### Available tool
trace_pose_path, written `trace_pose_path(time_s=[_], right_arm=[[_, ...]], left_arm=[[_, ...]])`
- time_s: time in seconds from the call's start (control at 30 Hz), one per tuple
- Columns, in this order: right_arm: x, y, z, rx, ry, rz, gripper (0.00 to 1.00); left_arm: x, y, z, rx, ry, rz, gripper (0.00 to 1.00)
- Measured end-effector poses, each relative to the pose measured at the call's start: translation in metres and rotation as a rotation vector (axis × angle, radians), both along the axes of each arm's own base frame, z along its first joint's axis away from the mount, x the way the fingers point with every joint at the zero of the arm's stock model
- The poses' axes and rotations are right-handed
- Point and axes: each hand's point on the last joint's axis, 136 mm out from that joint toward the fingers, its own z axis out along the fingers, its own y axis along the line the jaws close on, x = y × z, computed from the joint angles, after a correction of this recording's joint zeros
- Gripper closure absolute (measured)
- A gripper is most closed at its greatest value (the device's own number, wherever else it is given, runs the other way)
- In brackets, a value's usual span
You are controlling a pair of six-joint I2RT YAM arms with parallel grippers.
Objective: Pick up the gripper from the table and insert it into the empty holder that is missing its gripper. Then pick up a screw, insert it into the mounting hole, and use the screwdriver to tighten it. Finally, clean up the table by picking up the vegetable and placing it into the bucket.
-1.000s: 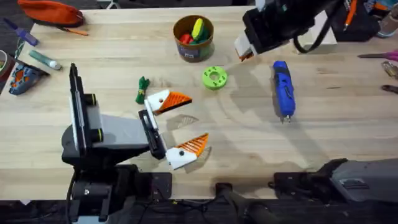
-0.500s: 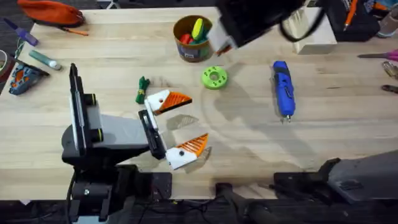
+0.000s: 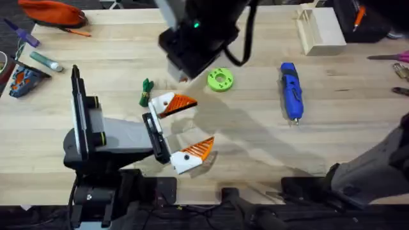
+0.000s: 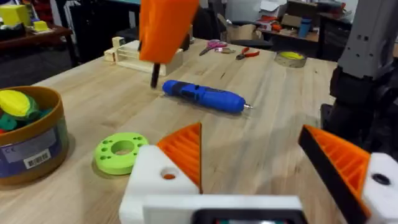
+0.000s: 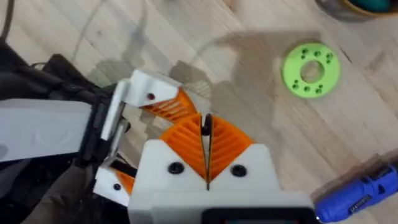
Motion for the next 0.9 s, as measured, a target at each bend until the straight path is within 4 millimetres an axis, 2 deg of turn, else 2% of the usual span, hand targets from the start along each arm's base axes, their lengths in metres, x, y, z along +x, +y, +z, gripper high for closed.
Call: trace_pose_path(time_s=[0.27, 0.63, 0.9], right_arm=[[-0.025, 0.023, 0.002, 0.009, -0.033, 0.161, 0.995], [-0.028, 0.026, 0.003, 0.001, -0.068, 0.253, 0.995], [-0.037, 0.026, 0.001, -0.02, -0.078, 0.327, 0.995]], left_arm=[[0.0, 0.0, 0.0, 0.0, 0.0, 0.0, 0.015], [0.0, 0.0, 0.0, 0.0, 0.0, 0.0, 0.015], [0.0, 0.0, 0.0, 0.0, 0.0, 0.0, 0.015]])
